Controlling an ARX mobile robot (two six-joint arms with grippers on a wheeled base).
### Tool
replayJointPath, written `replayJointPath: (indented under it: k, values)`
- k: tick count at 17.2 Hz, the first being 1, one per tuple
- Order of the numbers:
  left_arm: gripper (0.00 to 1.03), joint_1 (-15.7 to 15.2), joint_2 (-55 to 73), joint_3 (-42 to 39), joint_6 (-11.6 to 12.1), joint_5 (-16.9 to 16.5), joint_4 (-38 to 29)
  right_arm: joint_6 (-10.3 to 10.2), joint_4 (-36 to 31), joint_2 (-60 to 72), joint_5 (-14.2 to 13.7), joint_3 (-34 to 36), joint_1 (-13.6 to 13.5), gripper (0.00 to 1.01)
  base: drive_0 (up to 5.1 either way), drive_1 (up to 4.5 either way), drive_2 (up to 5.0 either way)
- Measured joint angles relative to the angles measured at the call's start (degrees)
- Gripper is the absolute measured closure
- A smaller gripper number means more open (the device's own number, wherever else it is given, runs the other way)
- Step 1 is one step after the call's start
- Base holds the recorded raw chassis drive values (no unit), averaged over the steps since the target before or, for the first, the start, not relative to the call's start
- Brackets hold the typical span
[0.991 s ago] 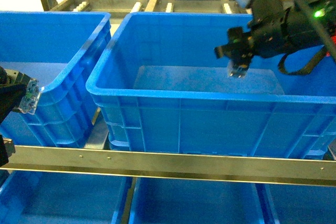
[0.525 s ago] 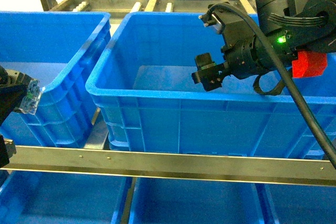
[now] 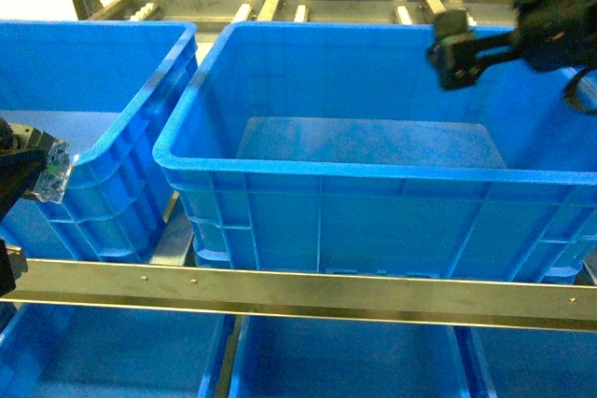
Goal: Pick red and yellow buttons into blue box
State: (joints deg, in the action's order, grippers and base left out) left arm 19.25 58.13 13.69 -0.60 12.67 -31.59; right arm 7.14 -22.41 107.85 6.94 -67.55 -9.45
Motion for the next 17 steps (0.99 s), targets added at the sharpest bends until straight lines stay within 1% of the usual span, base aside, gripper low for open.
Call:
replayJointPath:
  k: [2, 5, 6, 7, 8, 9, 10, 11, 12, 13, 14, 15, 16, 17]
  values:
    - [0.80, 0.0, 0.0, 0.0, 0.0, 0.0, 0.0, 0.0, -1.3, -3.0, 0.0, 2.3, 1.3, 0.03, 0.0, 0.00, 0.0]
    - [0.80, 0.0, 0.0, 0.0, 0.0, 0.0, 0.0, 0.0, -2.6, -5.9, -0.3, 4.9, 2.4, 0.03, 0.0, 0.00, 0.0]
    - [0.80, 0.0, 0.0, 0.0, 0.0, 0.0, 0.0, 0.0, -2.7, -8.7, -0.3, 7.3, 3.6, 0.03, 0.0, 0.00, 0.0]
    - [0.80, 0.0, 0.0, 0.0, 0.0, 0.0, 0.0, -0.1, -3.7, -12.5, -0.9, 11.3, 5.0, 0.03, 0.0, 0.00, 0.0]
    - [0.80, 0.0, 0.0, 0.0, 0.0, 0.0, 0.0, -0.7, -4.3, -16.8, -1.0, 15.5, 6.3, 0.03, 0.0, 0.00, 0.0]
    - [0.80, 0.0, 0.0, 0.0, 0.0, 0.0, 0.0, -1.4, -6.7, -20.9, -1.1, 19.6, 7.5, 0.03, 0.0, 0.00, 0.0]
    - [0.80, 0.0, 0.0, 0.0, 0.0, 0.0, 0.0, -1.8, -8.4, -26.6, -2.3, 24.6, 8.9, 0.03, 0.0, 0.00, 0.0]
    - [0.80, 0.0, 0.0, 0.0, 0.0, 0.0, 0.0, -2.7, -9.0, -32.9, -3.0, 29.9, 10.7, 0.03, 0.0, 0.00, 0.0]
    - [0.80, 0.0, 0.0, 0.0, 0.0, 0.0, 0.0, -3.8, -8.4, -38.0, -3.6, 34.5, 12.2, 0.03, 0.0, 0.00, 0.0]
    - [0.80, 0.0, 0.0, 0.0, 0.0, 0.0, 0.0, -4.6, -7.3, -42.8, -5.5, 39.2, 12.9, 0.03, 0.0, 0.00, 0.0]
    - [0.80, 0.0, 0.0, 0.0, 0.0, 0.0, 0.0, -5.4, -4.6, -48.3, -7.0, 43.8, 12.3, 0.03, 0.0, 0.00, 0.0]
    - [0.80, 0.0, 0.0, 0.0, 0.0, 0.0, 0.0, -5.8, -4.5, -52.1, -8.9, 46.8, 10.0, 0.03, 0.0, 0.00, 0.0]
    - [0.80, 0.0, 0.0, 0.0, 0.0, 0.0, 0.0, -5.9, -5.3, -53.2, -9.9, 48.4, 7.0, 0.03, 0.0, 0.00, 0.0]
    - [0.80, 0.0, 0.0, 0.0, 0.0, 0.0, 0.0, -5.8, -5.4, -52.7, -9.8, 48.4, 6.4, 0.03, 0.0, 0.00, 0.0]
